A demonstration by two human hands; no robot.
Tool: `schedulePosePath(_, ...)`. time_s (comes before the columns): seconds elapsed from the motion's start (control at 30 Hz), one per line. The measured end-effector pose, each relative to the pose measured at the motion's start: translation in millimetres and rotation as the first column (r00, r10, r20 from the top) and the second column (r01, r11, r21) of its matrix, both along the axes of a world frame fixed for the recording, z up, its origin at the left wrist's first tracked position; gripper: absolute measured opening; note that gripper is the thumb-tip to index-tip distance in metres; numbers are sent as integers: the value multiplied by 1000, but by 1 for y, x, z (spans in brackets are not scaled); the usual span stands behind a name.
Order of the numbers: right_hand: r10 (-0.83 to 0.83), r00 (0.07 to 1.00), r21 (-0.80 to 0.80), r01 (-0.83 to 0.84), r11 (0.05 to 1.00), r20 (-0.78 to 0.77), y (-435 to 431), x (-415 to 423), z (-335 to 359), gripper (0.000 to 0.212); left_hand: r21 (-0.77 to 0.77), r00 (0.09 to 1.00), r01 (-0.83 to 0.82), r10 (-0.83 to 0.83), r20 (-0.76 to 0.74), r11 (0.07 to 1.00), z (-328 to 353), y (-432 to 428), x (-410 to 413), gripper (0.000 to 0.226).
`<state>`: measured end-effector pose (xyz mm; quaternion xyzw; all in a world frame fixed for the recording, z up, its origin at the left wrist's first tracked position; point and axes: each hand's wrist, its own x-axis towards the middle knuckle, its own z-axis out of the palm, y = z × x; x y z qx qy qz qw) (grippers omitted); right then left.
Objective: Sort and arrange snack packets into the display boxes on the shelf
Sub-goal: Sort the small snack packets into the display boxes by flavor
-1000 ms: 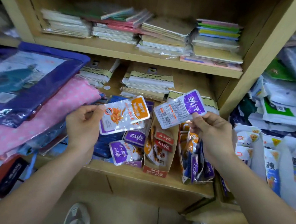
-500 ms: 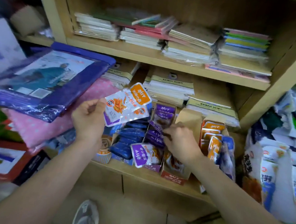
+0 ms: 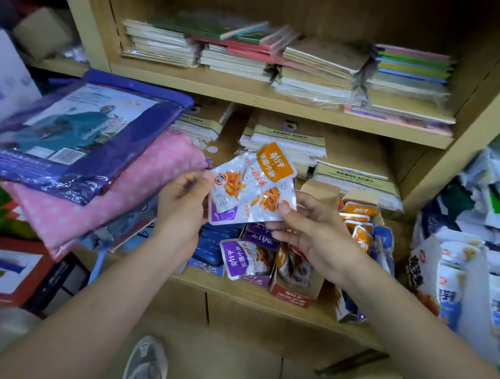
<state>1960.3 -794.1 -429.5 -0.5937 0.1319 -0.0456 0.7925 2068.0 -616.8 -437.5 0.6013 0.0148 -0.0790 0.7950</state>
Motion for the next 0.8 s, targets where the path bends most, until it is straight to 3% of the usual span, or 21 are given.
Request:
schedulePosePath(0.1, -100, 995, -5, 100, 995, -2, -1, 0, 0, 20, 13, 1000, 20, -20, 4, 1000, -4, -4, 0, 13)
schedulePosePath(0.2, -253, 967, -32, 252, 967, -39, -13, 0, -2, 16, 31, 993, -119, 119, 1, 992, -7, 1, 9, 13)
schedulePosePath(0.27, -364, 931, -144, 357, 923, -22, -19, -1, -3, 16, 42, 977, -215, 215, 4, 976, -7, 7, 16, 14)
schedulePosePath(0.37, -446, 881, -429, 468, 772, 158, -24, -4, -3, 5, 63, 962, -272, 270, 32, 960, -6, 14, 22, 13)
schedulePosePath(0.43, -352, 872, -649, 489, 584, 341, -26, -5, -5, 6, 59, 964, -263, 261, 43, 963, -6, 15, 22, 13)
schedulePosePath(0.5, -99, 928, -851, 370, 372, 360, -28, -2, -13, 11, 50, 966, -255, 253, 50, 966, -5, 15, 19, 13)
schedulePosePath(0.57, 118, 987, -971, 76, 228, 105, -23, 1, -22, 32, 55, 967, -251, 248, 57, 967, -3, 15, 17, 13)
schedulePosePath(0.63, 149, 983, -984, -125, 129, -105, -18, 0, -29, 54, 37, 973, -228, 226, 52, 973, 0, 16, 14, 12)
schedulePosePath(0.67, 133, 984, -979, -136, 153, -116, -17, -2, -28, 59, 25, 979, -202, 201, 46, 979, 1, 15, 13, 10)
schedulePosePath(0.7, 114, 990, -965, -104, 242, -78, -16, -4, -25, 59, 19, 985, -168, 167, 41, 986, 3, 15, 10, 9)
schedulePosePath(0.8, -27, 999, -757, 53, 651, 47, -16, -12, -15, 47, 34, 998, -53, 52, 33, 998, 3, 9, -1, 8)
